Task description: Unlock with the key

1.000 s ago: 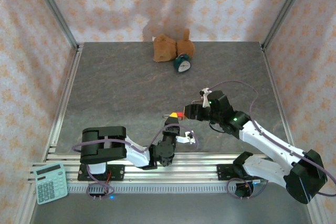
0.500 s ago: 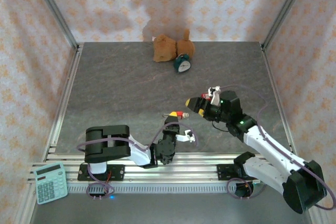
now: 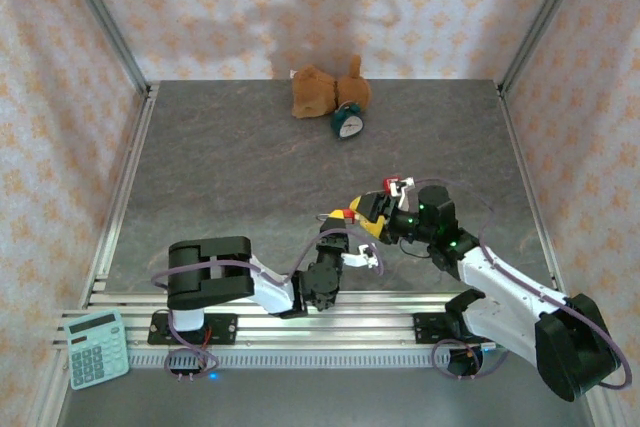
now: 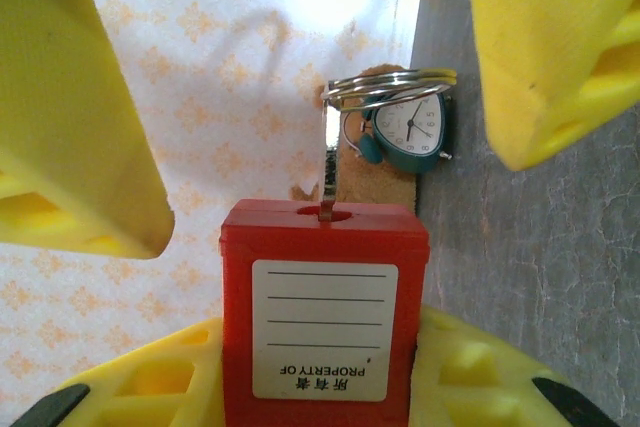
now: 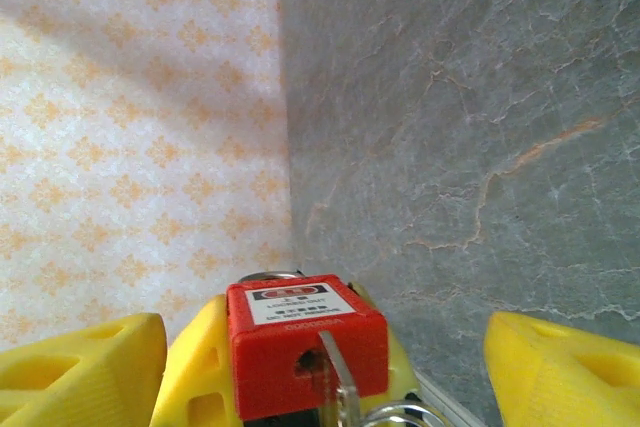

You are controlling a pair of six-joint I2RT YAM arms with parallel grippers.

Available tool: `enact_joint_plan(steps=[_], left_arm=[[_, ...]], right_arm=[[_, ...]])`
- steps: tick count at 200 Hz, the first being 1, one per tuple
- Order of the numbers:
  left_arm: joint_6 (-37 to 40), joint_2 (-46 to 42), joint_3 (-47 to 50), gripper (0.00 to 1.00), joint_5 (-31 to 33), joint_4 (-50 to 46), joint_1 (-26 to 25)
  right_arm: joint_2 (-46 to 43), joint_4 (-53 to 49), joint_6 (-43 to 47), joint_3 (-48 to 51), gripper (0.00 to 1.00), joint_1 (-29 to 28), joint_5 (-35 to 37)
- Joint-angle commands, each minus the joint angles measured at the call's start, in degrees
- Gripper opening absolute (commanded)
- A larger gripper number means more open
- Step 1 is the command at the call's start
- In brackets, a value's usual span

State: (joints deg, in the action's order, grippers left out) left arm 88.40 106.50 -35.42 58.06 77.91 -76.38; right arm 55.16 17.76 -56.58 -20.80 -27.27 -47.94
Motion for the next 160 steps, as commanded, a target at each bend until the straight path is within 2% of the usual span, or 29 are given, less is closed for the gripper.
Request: enact_joint_plan(steps=[1, 132, 148, 160], left_arm=[[-0.96, 0.89, -1.96, 0.09, -0.85, 2.87, 0.14], [-1.12, 2.48, -4.75, 0.10, -1.29, 2.85, -0.57], [-1.29, 2.49, -4.54, 0.12, -1.20, 2.92, -0.57], [-1.31, 2.49, -4.14, 0.18, -1.02, 2.91, -0.60]], right_arm=[[-1.21, 4.08, -1.82, 0.85, 0.79, 0.11, -0.80], [1.89, 8.73, -2.44, 2.74, 0.37, 0.02, -0.52], [1.10, 7.90, -2.14, 2.64, 0.35, 0.02, -0.10], [0.38, 6.79, -1.69, 2.44, 0.34, 0.05, 0.67]])
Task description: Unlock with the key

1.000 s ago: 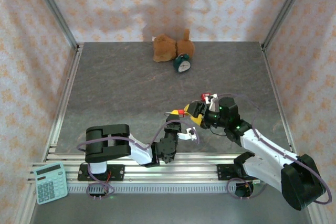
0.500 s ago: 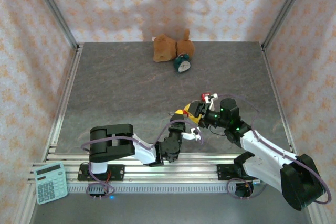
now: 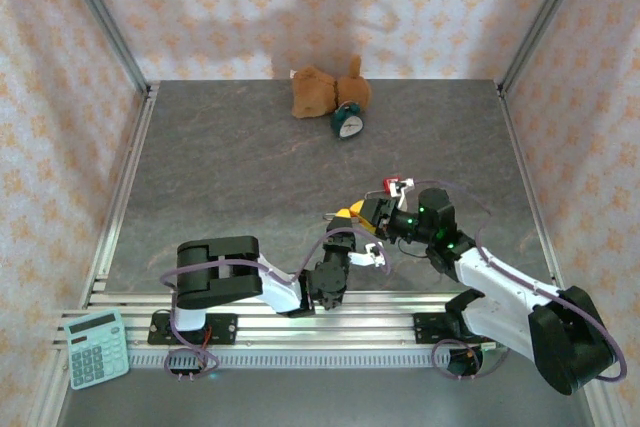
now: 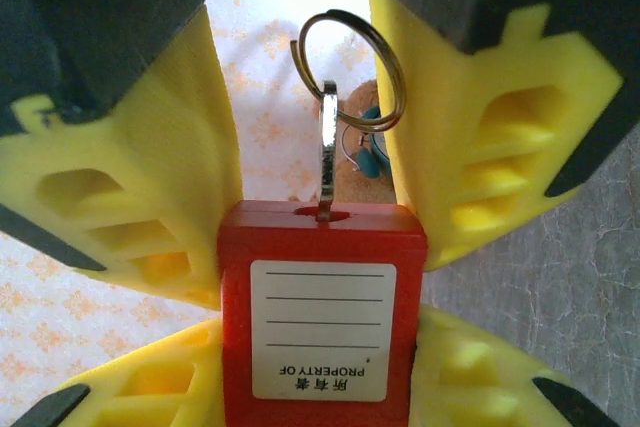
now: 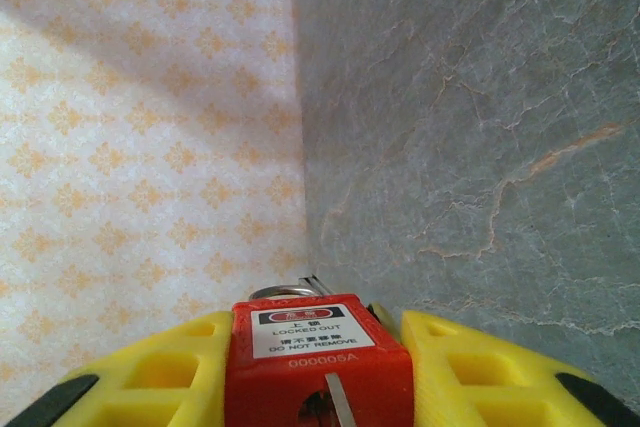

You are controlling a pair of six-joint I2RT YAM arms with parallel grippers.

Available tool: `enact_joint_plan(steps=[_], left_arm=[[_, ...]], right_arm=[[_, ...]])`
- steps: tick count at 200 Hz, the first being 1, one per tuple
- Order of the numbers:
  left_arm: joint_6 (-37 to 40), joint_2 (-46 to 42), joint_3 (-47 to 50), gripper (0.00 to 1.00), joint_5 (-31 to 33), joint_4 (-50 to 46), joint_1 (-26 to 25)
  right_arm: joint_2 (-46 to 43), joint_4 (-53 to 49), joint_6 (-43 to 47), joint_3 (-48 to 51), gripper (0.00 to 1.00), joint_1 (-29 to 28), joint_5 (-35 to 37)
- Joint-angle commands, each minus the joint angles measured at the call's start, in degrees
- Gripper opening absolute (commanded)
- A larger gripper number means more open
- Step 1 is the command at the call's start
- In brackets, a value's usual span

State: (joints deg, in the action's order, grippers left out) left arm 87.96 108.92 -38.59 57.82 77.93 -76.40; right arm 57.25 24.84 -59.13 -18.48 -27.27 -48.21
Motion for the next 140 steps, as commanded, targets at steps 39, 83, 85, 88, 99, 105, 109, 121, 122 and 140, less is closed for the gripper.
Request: enact_joint_plan(steps=[39, 83, 85, 88, 99, 105, 109, 121, 122, 140], left_arm=[[-0.16, -2.09, 1.07, 0.52, 0.21, 2.92, -1.63], [-4.07, -8.87, 5.30, 0.71, 3.22, -2.06, -4.05], [-4.39, -9.34, 5.59, 0.72, 3.38, -2.60, -4.16], [-4.82, -10.00, 5.90, 0.72, 3.55, -3.48, -4.27], [-7.12, -13.07, 6.94, 0.73, 4.17, -7.40, -4.69], [-8.42, -15.05, 7.32, 0.73, 4.31, -9.69, -4.94], [-9.37, -16.37, 7.53, 0.73, 4.39, -11.26, -5.15], [-13.47, -21.03, 7.82, 0.73, 4.39, -17.67, -5.43], [-14.02, -21.43, 7.78, 0.73, 4.35, -18.58, -5.47], [-23.98, -30.30, 7.45, 0.73, 2.75, -33.82, -5.38]], right_arm=[[-2.98, -3.93, 2.87, -1.42, 0.31, 0.06, 3.28], [-2.37, -5.88, 4.95, -3.54, 0.30, 0.28, 4.66], [-2.33, -5.97, 5.09, -3.68, 0.30, 0.28, 4.62], [-2.32, -5.98, 5.28, -3.88, 0.30, 0.33, 4.50], [-2.39, -6.02, 5.73, -4.30, 0.30, 0.36, 4.34], [-2.41, -6.41, 6.04, -4.66, 0.30, 0.46, 4.32], [-2.41, -6.94, 6.39, -5.02, 0.30, 0.44, 4.35], [-2.32, -8.82, 7.58, -5.96, 0.30, 0.70, 4.52], [-2.32, -8.92, 7.60, -6.05, 0.30, 0.71, 4.52], [-2.19, -10.04, 8.83, -6.81, 0.30, 1.26, 4.26]])
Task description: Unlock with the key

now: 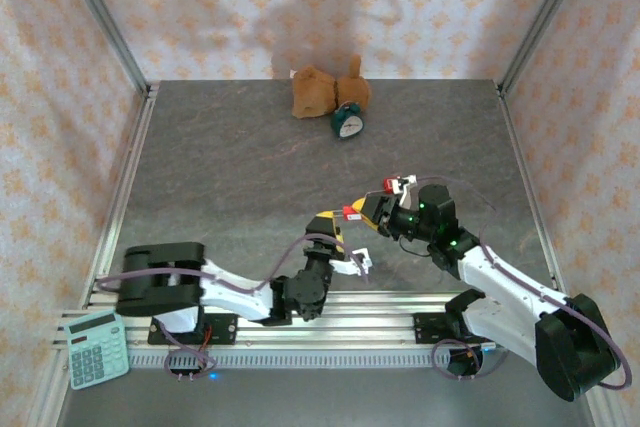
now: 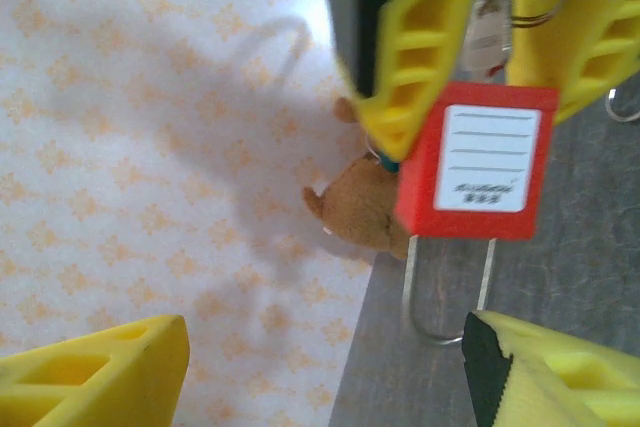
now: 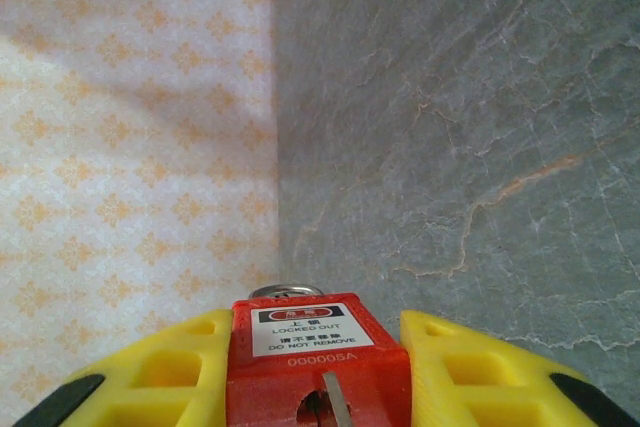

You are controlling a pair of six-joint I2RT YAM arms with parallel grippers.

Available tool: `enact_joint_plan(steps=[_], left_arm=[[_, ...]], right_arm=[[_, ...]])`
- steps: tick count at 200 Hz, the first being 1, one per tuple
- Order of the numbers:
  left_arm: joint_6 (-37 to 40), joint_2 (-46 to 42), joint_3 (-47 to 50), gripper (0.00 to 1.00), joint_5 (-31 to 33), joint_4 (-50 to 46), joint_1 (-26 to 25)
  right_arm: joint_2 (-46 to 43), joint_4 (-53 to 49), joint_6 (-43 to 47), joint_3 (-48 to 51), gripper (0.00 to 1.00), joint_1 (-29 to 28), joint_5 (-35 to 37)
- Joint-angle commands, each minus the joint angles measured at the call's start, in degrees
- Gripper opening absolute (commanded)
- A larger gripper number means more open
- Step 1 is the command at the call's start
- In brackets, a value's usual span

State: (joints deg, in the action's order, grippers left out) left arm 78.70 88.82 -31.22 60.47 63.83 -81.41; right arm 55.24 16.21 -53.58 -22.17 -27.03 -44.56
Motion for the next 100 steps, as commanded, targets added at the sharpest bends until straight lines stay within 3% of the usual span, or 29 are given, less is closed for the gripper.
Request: enact_joint_plan(steps=[1, 26, 47, 72, 100], left_arm=[[-15.41, -10.92, 0.05, 0.73, -0.08, -20.46, -0.27], [-38.10, -26.79, -4.84, 0.66, -8.48, -52.61, 3.06], [-52.94, -36.65, -9.29, 0.66, -28.58, -71.52, 11.61], [-54.76, -38.92, -10.36, 0.66, -44.24, -76.29, 18.54], [-56.52, -34.19, -15.93, 0.66, -57.38, -83.47, 23.43]], right_arm=[[-0.16, -1.47, 3.38, -3.17, 0.30, 1.06, 0.57], [-0.38, -3.36, 5.32, -3.85, 0.29, 1.36, 0.58], [-0.58, -4.21, 6.68, -3.84, 0.29, 1.36, 0.77], [-0.66, -5.43, 8.45, -3.93, 0.29, 1.37, 1.15], [-0.99, -6.59, 10.70, -3.94, 0.29, 1.27, 1.05]])
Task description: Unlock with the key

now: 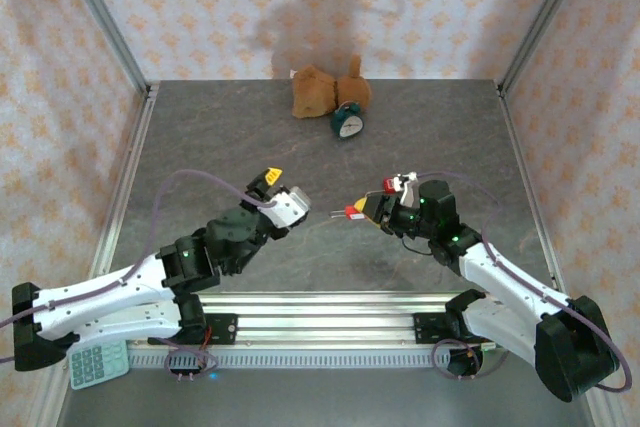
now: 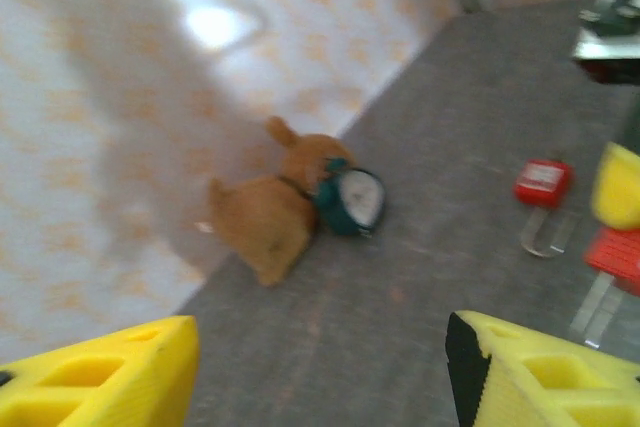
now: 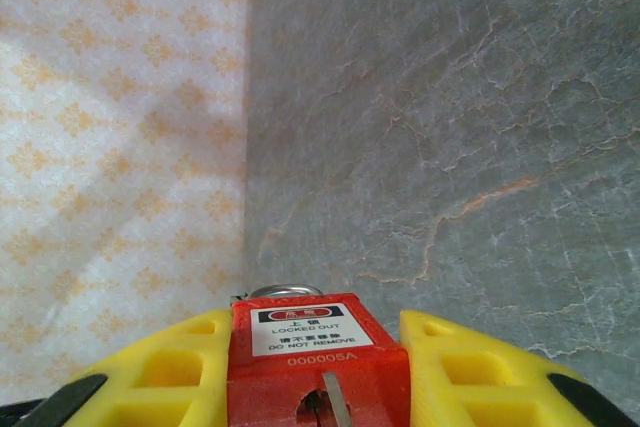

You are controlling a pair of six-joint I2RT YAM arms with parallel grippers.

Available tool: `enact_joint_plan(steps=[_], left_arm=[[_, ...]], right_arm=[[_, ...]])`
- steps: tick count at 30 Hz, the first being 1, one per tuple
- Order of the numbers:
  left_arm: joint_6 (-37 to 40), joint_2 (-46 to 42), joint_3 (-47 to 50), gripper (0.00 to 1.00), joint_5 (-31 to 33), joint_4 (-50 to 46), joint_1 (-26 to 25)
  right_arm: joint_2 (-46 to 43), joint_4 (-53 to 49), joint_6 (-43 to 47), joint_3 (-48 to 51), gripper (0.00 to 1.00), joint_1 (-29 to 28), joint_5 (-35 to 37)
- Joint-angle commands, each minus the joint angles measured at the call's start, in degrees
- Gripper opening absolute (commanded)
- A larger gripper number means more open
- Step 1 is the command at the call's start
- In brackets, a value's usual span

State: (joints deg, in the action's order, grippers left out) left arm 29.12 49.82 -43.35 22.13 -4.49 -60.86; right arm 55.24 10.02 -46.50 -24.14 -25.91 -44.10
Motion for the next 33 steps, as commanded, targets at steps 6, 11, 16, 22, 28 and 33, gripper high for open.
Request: enact_joint_plan(steps=[6, 11, 16, 22, 28, 33], left_arm=[[-5.11, 11.36, -6.59, 0.59, -29.34, -14.84, 4.79], [-4.54, 17.96, -8.07, 0.50, -33.23, -10.99, 5.82], [-4.05, 21.39, -9.52, 0.42, -33.00, -9.86, 6.08], [-4.12, 22.82, -9.58, 0.36, -31.86, -6.96, 6.58], [-4.34, 25.26, -10.12, 0.26, -33.15, -7.40, 6.84], [-4.60, 25.16, -9.09, 0.25, -33.73, -6.05, 7.32]], right_arm=[[-1.69, -1.90, 4.93, -1.66, 0.29, 0.21, 0.86], [-4.91, -3.65, 5.73, -0.48, 0.28, 0.17, 1.27], [-7.25, -4.76, 6.42, 0.31, 0.28, 0.12, 0.67], [-7.35, -4.23, 6.43, 0.88, 0.27, 0.15, -0.43], [-7.68, -3.62, 5.87, 0.94, 0.27, 0.07, -0.91], [-8.13, -3.87, 5.46, 0.91, 0.27, 0.13, -1.35]])
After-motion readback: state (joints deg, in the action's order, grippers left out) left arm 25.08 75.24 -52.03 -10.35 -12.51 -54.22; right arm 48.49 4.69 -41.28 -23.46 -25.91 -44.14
